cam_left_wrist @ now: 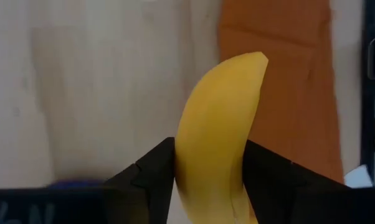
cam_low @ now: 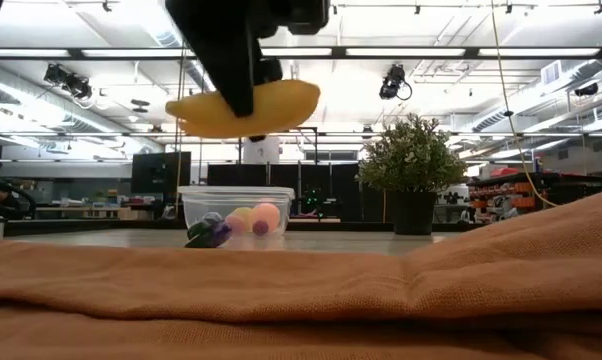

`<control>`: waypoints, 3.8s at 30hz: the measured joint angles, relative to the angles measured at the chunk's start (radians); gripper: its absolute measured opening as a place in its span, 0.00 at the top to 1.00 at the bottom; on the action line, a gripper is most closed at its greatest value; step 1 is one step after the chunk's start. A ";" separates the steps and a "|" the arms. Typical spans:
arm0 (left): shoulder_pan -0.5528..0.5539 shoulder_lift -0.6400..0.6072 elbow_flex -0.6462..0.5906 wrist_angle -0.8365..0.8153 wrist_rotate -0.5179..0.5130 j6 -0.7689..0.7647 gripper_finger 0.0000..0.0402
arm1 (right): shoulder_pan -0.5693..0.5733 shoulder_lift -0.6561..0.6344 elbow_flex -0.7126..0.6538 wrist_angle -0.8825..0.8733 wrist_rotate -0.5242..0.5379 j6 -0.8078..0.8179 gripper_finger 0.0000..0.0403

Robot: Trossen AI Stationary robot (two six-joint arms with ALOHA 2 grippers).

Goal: Pick and placing Produce into tupperware
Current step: Put the banana into the container

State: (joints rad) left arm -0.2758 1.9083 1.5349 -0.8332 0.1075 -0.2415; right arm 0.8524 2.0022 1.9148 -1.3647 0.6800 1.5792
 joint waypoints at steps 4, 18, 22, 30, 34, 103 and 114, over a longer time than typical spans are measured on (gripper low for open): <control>0.060 0.000 0.029 -0.106 -0.001 0.040 0.58 | 0.000 0.000 0.000 0.000 0.000 0.000 0.76; 0.357 -0.078 0.055 -0.225 -0.009 0.157 0.56 | 0.000 0.000 0.000 -0.001 0.001 0.010 0.76; 0.469 -0.105 0.055 -0.244 -0.009 0.160 0.59 | 0.000 0.000 0.000 -0.001 0.002 0.016 0.76; 0.652 -0.124 0.055 -0.251 -0.010 0.125 0.57 | 0.000 0.000 0.000 0.000 0.004 0.031 0.76; 0.704 -0.124 0.055 -0.257 -0.013 0.101 0.56 | 0.000 0.000 0.000 0.000 0.004 0.042 0.76; 0.700 -0.122 -0.267 -0.030 -0.322 -0.847 0.59 | 0.000 0.000 0.000 0.000 0.049 0.041 0.76; 0.699 -0.115 -0.268 -0.003 -0.322 -0.798 0.56 | 0.000 0.000 0.000 0.000 0.049 0.035 0.76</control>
State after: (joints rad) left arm 0.4232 1.7935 1.2667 -0.8366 -0.2146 -1.0395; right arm 0.8528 2.0022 1.9144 -1.3647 0.7292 1.6139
